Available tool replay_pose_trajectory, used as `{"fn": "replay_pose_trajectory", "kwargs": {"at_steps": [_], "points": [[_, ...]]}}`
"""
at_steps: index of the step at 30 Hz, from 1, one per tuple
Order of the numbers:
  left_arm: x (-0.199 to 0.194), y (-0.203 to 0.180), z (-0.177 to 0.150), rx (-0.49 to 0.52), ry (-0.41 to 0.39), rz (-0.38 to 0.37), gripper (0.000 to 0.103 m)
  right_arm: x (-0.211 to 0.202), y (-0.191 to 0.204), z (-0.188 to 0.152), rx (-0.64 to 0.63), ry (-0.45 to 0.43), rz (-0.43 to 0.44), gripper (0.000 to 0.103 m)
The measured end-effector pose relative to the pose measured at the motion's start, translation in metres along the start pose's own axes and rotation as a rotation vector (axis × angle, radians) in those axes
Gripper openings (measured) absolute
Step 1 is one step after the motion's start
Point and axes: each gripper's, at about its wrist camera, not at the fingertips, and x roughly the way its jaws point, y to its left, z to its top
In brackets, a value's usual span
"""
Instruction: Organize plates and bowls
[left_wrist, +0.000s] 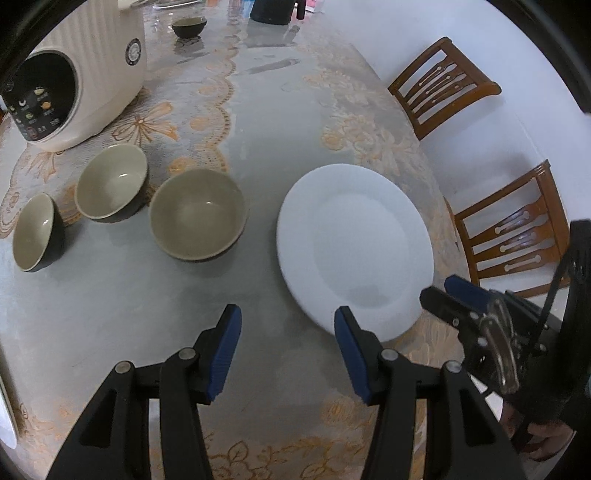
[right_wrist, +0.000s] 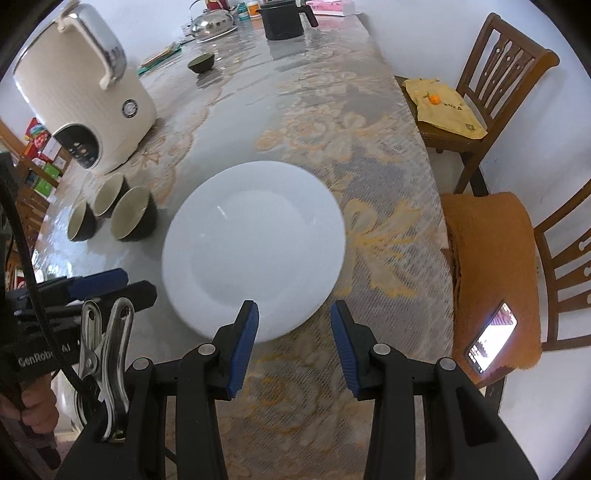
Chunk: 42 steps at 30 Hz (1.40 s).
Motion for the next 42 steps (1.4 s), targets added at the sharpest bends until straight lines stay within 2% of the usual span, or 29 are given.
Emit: {"fn": "replay_pose_trajectory", "kwargs": {"at_steps": [18,28,32,37,42], "points": [[0.019,-0.009,0.009,-0.001,-0.008,0.033,0.055,0.029,-0.013,0.037,-0.045,-0.006,0.018,0.042],[0.025,-0.015,0.014,0.026,-0.031,0.039,0.055,0.039,-0.019,0.046,-0.042,-0.031,0.063,0.042],[0.027,-0.018,0.015,0.032,-0.034,0.024,0.055,0.040,-0.010,0.045,-0.106,-0.031,0.047,0.041],[0.028,-0.018,0.017,0.032,-0.032,0.013,0.055,0.040,-0.011,0.042,-0.099,-0.027,0.067,0.038],[0.026,-0.015,0.016,0.027,-0.026,0.017,0.048,0.039,-0.011,0.038,-0.099,-0.016,0.076,0.037]]}}
